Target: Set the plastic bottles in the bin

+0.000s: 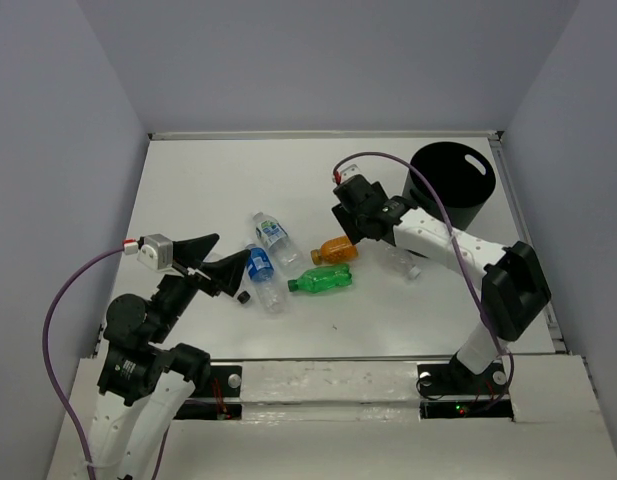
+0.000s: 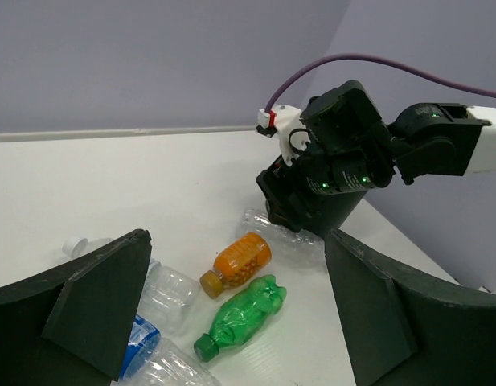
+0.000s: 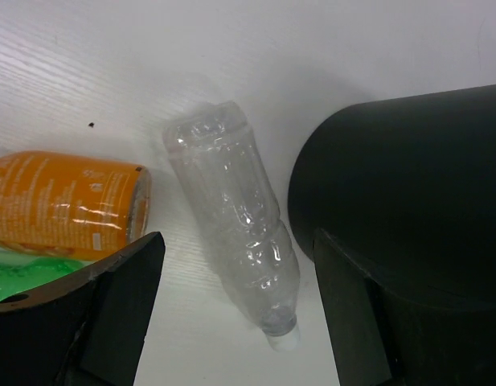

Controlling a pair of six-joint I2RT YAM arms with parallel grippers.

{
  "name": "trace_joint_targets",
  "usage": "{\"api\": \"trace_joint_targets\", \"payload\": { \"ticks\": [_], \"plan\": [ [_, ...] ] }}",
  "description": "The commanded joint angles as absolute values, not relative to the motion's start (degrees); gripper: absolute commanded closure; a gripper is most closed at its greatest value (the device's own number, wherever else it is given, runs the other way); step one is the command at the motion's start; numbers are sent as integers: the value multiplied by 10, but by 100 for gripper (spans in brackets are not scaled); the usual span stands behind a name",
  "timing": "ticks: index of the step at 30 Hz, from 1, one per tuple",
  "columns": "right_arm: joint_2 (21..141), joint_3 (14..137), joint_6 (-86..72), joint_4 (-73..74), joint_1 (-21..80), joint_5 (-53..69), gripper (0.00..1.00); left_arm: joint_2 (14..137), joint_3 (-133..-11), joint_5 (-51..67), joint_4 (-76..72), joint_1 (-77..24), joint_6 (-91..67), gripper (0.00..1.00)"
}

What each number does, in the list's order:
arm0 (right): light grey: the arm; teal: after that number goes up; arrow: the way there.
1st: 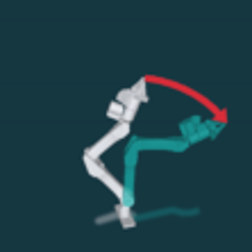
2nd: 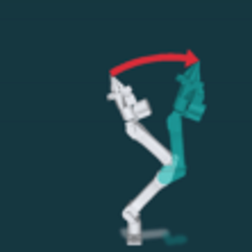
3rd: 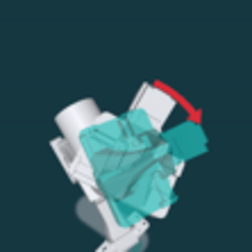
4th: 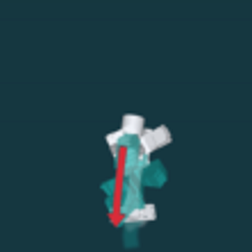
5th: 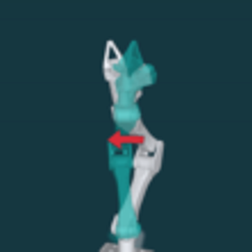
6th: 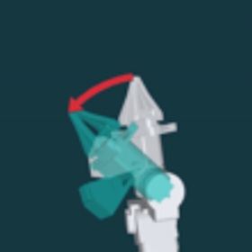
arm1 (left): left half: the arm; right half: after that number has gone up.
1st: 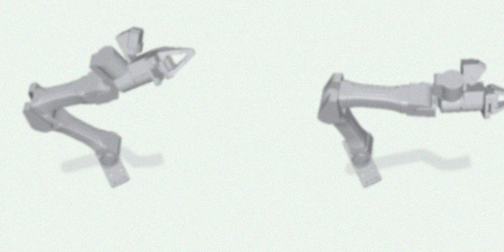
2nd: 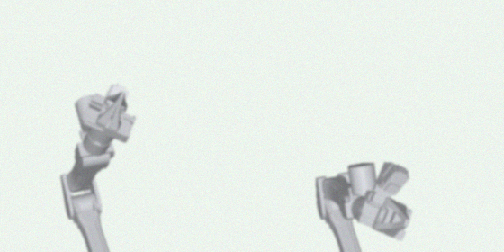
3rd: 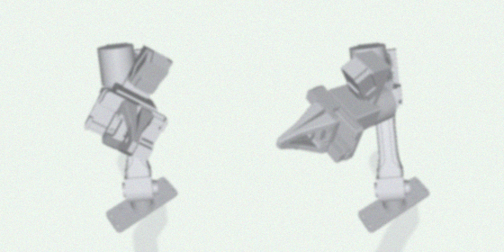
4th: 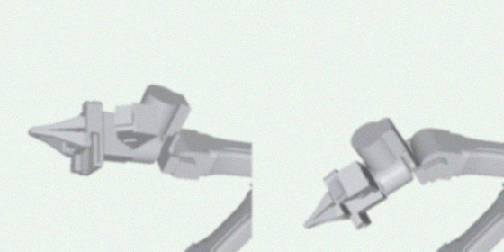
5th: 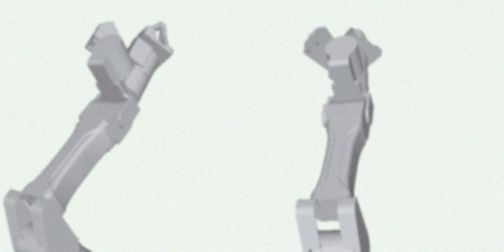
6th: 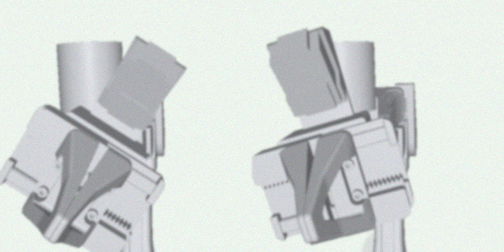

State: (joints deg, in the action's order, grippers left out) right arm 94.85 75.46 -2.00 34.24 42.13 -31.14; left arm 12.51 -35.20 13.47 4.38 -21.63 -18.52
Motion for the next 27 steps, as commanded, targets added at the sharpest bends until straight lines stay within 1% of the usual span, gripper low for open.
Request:
{"api": "trace_joint_targets", "payload": {
  "ticks": [1,3,7,8,11,15,19,20,25,27],
  "plan": [
    [969,787,19,347,395,-265,21,118,-347,142,25,-212,-184,1],
    [978,789,25,346,389,-243,21,120,-347,142,25,-212,-185,1],
    [1019,800,32,345,367,-186,16,122,-347,144,25,-212,-184,1],
    [1035,806,35,345,361,-179,14,124,-347,144,25,-210,-184,1],
    [1063,818,41,344,356,-174,13,126,-346,145,25,-210,-184,1],
    [1085,820,54,334,350,-177,12,127,-347,147,25,-210,-184,1],
    [1093,817,61,321,339,-178,13,126,-346,149,22,-210,-184,1],
    [1095,818,61,319,339,-174,16,126,-346,150,22,-210,-183,1],
    [1109,820,66,308,321,-166,19,127,-346,151,22,-209,-183,1],
    [1112,820,69,307,321,-164,21,127,-346,152,23,-209,-183,1]
  ]
}}
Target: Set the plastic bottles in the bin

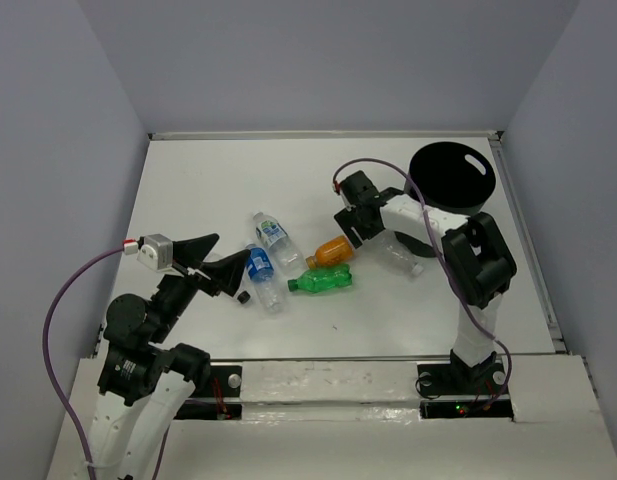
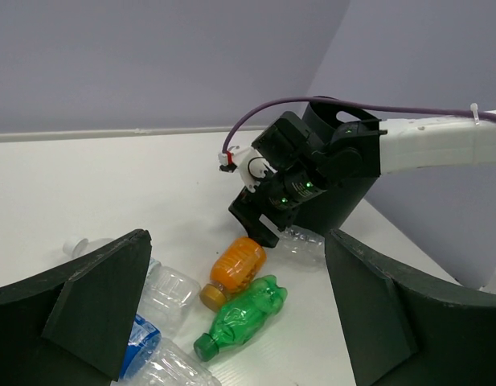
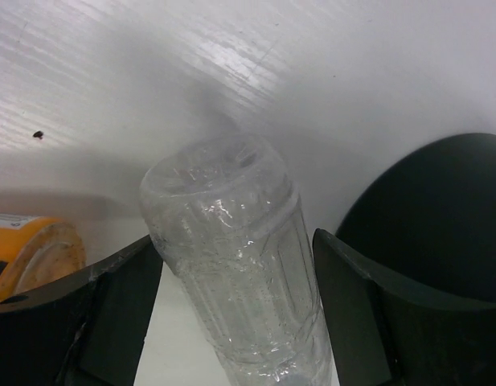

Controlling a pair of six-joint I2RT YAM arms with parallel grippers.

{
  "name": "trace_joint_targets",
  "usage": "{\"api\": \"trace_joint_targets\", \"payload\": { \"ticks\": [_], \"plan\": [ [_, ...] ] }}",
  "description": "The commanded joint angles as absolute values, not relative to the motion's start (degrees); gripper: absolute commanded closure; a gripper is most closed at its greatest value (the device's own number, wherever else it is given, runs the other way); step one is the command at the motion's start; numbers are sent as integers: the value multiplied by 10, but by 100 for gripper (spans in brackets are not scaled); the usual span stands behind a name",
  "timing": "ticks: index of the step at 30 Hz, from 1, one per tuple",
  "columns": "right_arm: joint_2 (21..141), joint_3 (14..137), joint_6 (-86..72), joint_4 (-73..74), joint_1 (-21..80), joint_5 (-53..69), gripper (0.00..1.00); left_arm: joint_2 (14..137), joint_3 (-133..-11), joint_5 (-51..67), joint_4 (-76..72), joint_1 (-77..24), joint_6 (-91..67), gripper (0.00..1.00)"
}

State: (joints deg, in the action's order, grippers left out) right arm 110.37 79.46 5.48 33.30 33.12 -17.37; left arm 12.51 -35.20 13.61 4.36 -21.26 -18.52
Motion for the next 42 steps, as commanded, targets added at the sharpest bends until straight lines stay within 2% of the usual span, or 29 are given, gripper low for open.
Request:
{"api": "trace_joint_targets", "payload": {
  "ticks": [1,4,8,17,22,25,29,36,42],
  "plan": [
    [1113,820,69,306,321,-164,23,127,-346,152,22,-208,-183,1],
    [1104,817,69,298,321,-177,28,125,-346,152,21,-208,-183,1],
    [1058,811,59,290,321,-199,48,125,-346,153,21,-207,-183,1],
    [926,800,48,297,361,-236,49,127,-345,159,18,-201,-183,1],
    [847,847,20,303,378,-216,50,133,-345,167,16,-196,-183,1],
    [789,874,15,254,378,-228,50,134,-345,173,13,-192,-183,1],
    [746,894,35,133,378,-311,50,134,-344,176,12,-189,-182,1],
    [731,884,78,-38,286,-377,50,131,-345,180,12,-189,-182,1],
    [745,820,53,-87,181,-360,50,131,-345,183,11,-189,-182,1]
  ]
}}
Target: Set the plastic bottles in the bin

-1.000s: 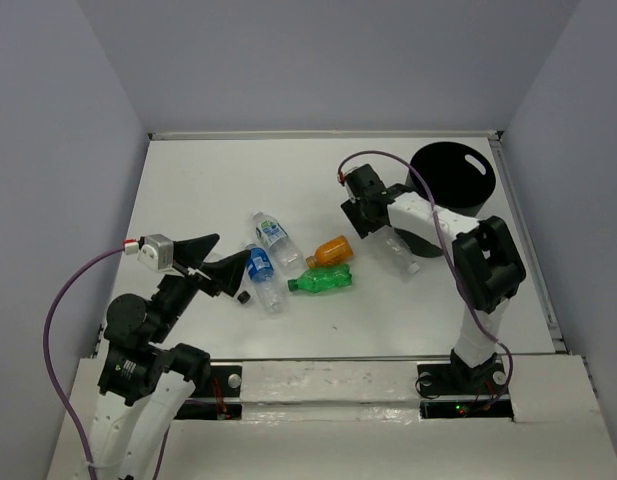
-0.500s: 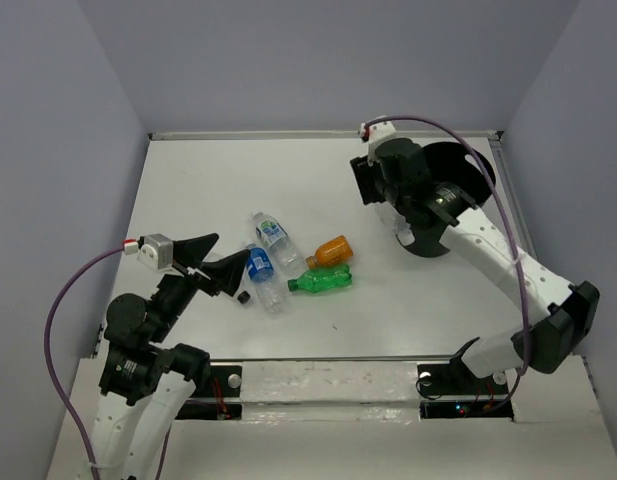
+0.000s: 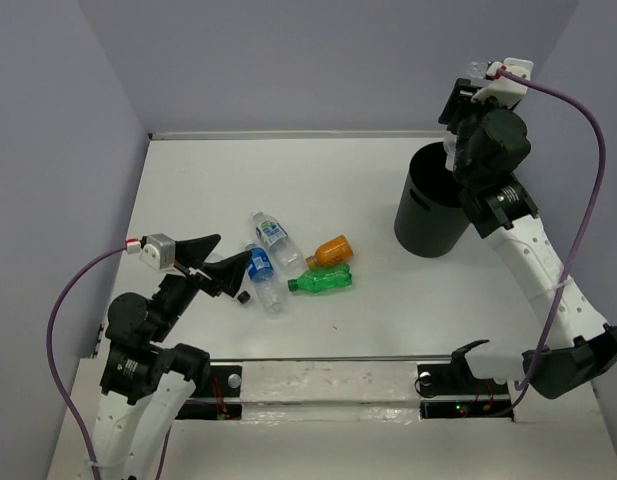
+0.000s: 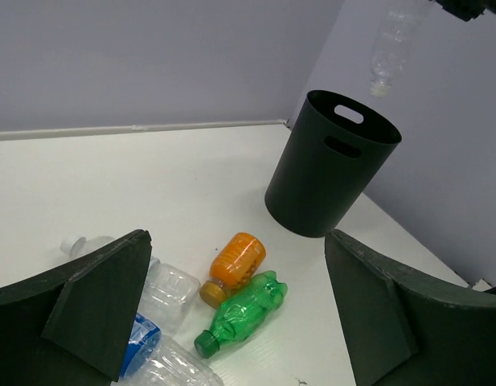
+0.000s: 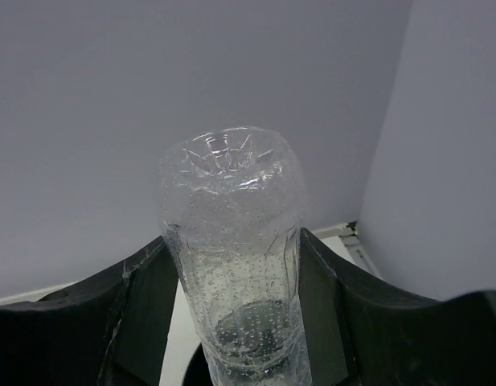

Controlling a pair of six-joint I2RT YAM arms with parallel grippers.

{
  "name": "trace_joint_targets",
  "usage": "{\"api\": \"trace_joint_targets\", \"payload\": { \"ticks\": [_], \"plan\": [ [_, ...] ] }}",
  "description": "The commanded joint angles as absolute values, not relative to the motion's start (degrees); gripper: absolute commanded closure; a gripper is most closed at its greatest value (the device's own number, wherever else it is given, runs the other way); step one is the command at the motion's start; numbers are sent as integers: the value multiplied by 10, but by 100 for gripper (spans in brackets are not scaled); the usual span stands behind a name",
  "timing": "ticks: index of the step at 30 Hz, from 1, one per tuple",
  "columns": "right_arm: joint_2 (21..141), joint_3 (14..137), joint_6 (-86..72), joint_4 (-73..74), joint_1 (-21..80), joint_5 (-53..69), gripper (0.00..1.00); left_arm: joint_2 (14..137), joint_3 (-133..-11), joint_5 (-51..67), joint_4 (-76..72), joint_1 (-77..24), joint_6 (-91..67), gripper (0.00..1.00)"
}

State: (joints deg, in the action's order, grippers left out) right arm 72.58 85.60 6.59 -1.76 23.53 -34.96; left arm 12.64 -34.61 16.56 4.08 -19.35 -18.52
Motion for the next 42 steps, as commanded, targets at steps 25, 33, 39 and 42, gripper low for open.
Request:
{"api": "trace_joint_targets", "payload": {
  "ticks": [25,33,39,42],
  "plan": [
    [765,816,-62,83,276,-136,11,130,-345,156,17,-183,-186,1],
    [960,896,-90,114,424,-46,10,120,-364,-28,72,-175,-197,1],
    [1115,1006,-90,159,476,-23,5,119,-375,-136,106,-167,-213,1],
    [1182,1050,-91,174,483,-18,4,116,-372,-120,101,-168,-213,1]
  ]
}}
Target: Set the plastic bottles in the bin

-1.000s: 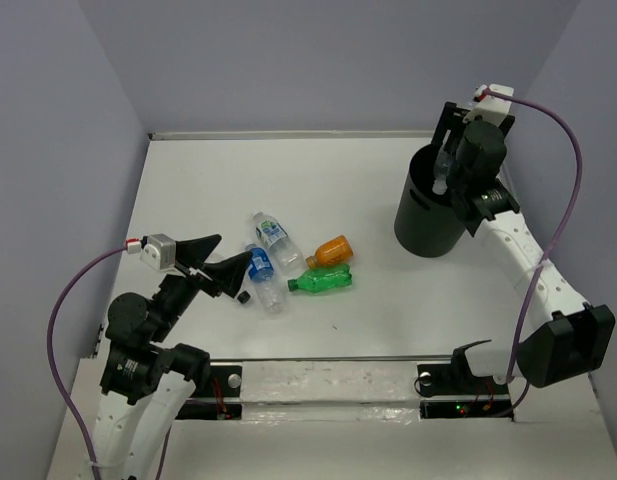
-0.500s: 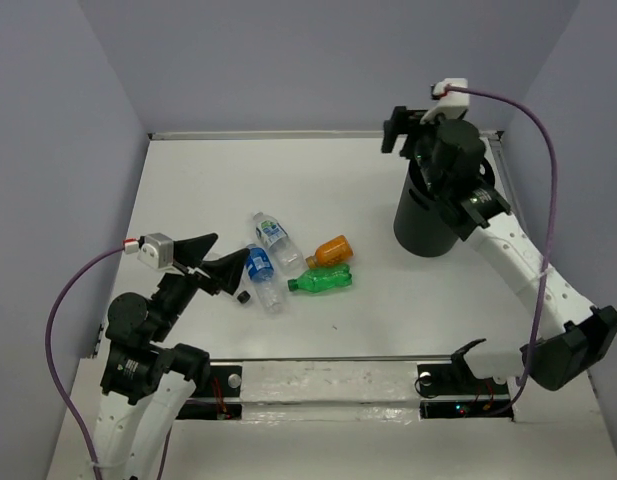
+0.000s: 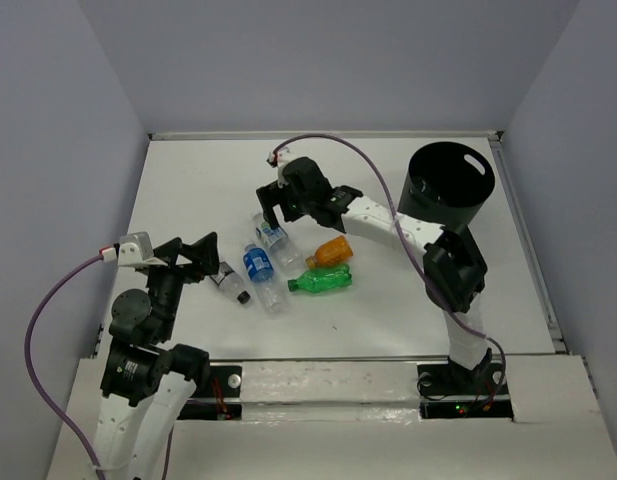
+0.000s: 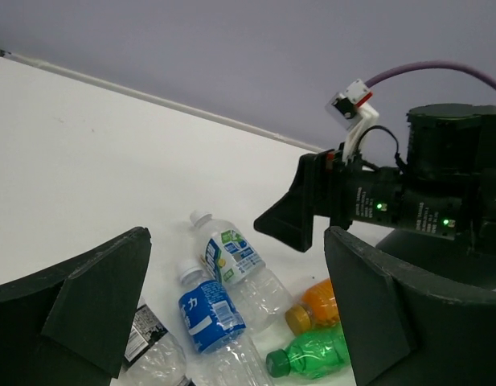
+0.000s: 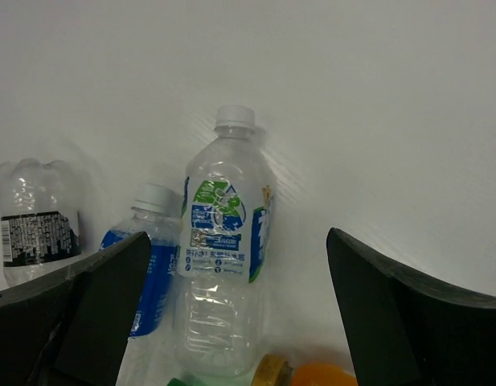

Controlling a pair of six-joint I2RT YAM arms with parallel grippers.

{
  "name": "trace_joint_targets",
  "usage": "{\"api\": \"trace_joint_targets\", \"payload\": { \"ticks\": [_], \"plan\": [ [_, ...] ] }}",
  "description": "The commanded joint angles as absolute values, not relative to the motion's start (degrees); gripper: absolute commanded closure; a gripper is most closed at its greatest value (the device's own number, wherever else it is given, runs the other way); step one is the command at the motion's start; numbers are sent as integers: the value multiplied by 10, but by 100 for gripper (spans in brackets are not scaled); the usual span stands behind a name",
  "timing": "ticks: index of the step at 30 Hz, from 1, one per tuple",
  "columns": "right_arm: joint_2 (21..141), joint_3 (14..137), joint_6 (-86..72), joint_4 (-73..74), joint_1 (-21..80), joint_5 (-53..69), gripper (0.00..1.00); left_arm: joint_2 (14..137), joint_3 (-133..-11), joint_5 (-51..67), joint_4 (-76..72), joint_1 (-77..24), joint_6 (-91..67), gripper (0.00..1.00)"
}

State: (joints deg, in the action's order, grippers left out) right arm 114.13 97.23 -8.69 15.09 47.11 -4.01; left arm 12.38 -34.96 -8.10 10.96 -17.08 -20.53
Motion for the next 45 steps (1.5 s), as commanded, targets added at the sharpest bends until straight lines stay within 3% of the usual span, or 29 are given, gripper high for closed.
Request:
{"api": "trace_joint_targets", "payload": {
  "ticks": [1,19,22,25,28,31,37,45],
  "plan": [
    [1196,1061,-93,178,483,-18,4,115,-371,-106,98,-167,-213,1],
    [1348,1169,-76,263,495,-64,14,118,-367,-83,91,-169,-212,1],
    [1365,1186,-73,265,495,-71,18,119,-366,-81,91,-169,-211,1],
    [1379,1210,-73,264,495,-81,31,120,-366,-81,91,-169,-212,1],
    [1381,1225,-76,255,495,-95,37,120,-366,-80,91,-169,-212,1],
    [1340,1219,-86,195,495,-95,43,121,-367,-78,91,-169,-213,1],
    [1219,1164,-81,94,495,-129,44,121,-366,-77,91,-170,-213,1],
    [923,937,-6,-56,436,-247,50,111,-364,-69,87,-171,-212,1]
  ]
}}
